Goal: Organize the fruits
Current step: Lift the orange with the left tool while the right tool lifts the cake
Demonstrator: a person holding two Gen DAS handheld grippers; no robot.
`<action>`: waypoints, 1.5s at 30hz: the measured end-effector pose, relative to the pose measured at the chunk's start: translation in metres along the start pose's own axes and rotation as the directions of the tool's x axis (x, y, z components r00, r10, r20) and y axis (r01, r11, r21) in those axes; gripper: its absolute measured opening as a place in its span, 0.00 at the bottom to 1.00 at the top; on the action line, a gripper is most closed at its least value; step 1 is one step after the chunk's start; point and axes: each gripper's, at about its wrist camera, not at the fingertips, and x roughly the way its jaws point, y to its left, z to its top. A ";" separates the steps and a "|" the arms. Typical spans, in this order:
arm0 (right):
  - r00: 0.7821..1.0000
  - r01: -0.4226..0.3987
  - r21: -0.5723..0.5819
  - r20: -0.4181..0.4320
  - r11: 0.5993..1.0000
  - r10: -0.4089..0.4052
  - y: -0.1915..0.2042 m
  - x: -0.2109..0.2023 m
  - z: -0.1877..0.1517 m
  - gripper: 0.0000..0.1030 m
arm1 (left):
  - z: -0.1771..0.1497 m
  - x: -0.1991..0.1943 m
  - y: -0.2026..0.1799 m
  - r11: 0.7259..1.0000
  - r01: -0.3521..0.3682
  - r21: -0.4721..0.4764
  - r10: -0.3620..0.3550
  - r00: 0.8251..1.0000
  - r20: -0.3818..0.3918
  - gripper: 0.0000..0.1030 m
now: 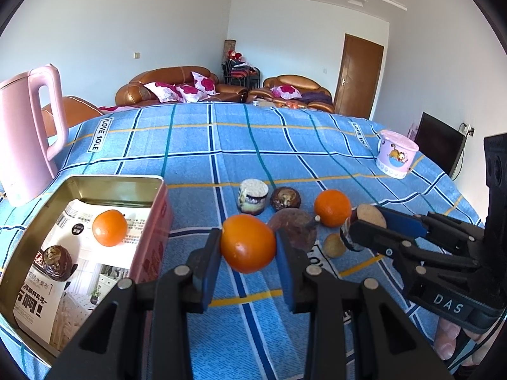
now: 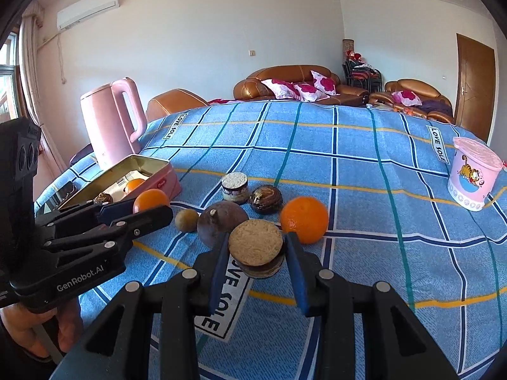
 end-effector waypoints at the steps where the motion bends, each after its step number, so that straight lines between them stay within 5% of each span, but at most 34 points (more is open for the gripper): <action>1: 1.000 0.001 -0.003 0.010 1.000 -0.001 0.000 -0.001 0.001 0.37 | 0.000 -0.001 0.000 1.000 0.001 -0.002 -0.001 1.000 0.002 0.34; 17: 0.987 0.019 -0.020 0.162 1.000 -0.016 0.005 -0.022 0.002 0.37 | -0.001 -0.013 -0.001 1.000 -0.028 -0.001 0.028 0.997 0.075 0.34; 45: 0.965 0.044 -0.050 0.260 0.998 -0.029 0.011 -0.041 -0.004 0.37 | -0.003 -0.030 -0.003 0.998 -0.061 0.005 0.059 0.983 0.177 0.34</action>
